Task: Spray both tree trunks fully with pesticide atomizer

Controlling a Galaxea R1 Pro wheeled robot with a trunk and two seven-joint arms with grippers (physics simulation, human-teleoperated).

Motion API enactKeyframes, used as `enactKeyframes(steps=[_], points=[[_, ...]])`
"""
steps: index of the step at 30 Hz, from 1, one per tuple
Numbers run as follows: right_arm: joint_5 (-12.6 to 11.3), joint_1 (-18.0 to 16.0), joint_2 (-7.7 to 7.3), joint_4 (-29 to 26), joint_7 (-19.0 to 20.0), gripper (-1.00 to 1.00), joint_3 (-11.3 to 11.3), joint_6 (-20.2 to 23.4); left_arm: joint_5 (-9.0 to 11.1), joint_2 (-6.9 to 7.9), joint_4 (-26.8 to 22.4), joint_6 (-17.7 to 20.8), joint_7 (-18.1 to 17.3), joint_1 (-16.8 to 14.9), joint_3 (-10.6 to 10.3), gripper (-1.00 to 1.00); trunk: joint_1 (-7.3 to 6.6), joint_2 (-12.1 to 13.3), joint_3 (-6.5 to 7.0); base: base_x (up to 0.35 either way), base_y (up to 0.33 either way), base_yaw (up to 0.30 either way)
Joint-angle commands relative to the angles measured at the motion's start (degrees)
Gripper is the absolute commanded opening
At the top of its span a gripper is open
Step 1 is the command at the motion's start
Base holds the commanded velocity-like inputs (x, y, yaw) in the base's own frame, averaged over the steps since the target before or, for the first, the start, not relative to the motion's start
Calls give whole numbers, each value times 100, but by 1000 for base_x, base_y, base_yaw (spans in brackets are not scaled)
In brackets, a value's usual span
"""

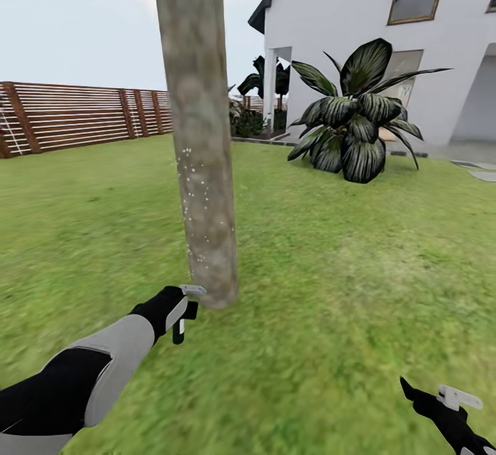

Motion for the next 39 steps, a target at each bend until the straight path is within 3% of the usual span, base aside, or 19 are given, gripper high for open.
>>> enactKeyframes(steps=[1,24,39], points=[[-15,-2,-1,6,48,100,-41,-3,58,0,-7,28,38,-4,-46,-100,-1,-3,-6,0,-306,224],[-4,-2,-1,6,39,100,-32,-3,58,-9,-6,4,39,-4,-46,-100,-1,-3,-6,15,-317,268],[-4,-2,-1,6,38,100,-32,-2,58,-25,-6,-6,39,-4,-53,-100,-1,-3,-6,108,-322,142]])
